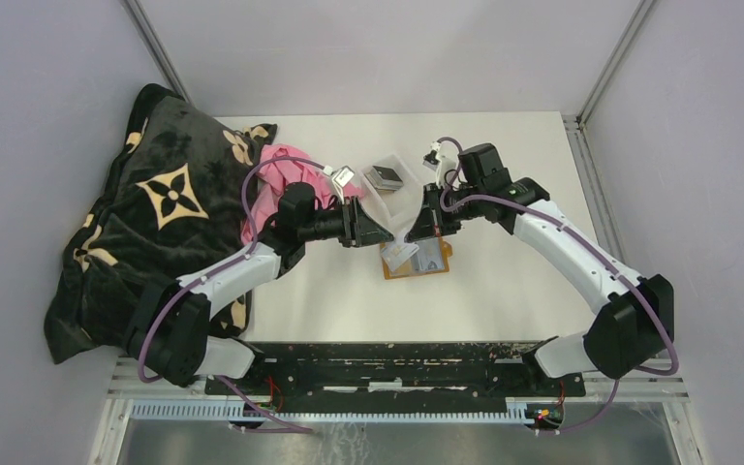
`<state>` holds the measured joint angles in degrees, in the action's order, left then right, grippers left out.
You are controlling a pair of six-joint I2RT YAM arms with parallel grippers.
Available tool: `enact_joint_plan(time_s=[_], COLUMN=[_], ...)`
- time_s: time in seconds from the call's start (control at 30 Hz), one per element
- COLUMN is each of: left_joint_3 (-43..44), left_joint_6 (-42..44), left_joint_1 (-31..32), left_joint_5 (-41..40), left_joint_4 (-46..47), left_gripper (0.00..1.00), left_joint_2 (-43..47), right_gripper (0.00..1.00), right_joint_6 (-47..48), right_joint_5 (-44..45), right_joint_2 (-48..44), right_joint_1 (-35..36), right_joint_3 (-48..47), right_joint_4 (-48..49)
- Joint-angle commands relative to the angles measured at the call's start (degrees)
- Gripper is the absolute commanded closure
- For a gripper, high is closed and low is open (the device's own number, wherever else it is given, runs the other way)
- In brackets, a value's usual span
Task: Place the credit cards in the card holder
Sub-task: Pick up the credit card from the storage box.
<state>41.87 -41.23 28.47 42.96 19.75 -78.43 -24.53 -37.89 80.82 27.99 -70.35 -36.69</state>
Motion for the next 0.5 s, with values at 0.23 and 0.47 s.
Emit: enact_joint_plan(time_s=[0.23,0.47], left_joint_3=[-0.5,-0.6], left_joint_6=[0.6,0.8], left_joint_1=[0.5,0.6], left_joint_5=[8.2,9.8], left_joint_4=[6.2,6.4], left_gripper=[0.5,0.54], left_joint_2=[-2.0,-2.9], right_gripper=[0.99,0.99], right_joint_6=[-2.4,-3.9], right_joint_5=[-6.7,-8.5], right_joint_2=[3.3,4.7], right_joint_1=[-1.1,-1.4], right_joint_3=[-0.1,-0.9], right_joint_4=[5.4,7.0])
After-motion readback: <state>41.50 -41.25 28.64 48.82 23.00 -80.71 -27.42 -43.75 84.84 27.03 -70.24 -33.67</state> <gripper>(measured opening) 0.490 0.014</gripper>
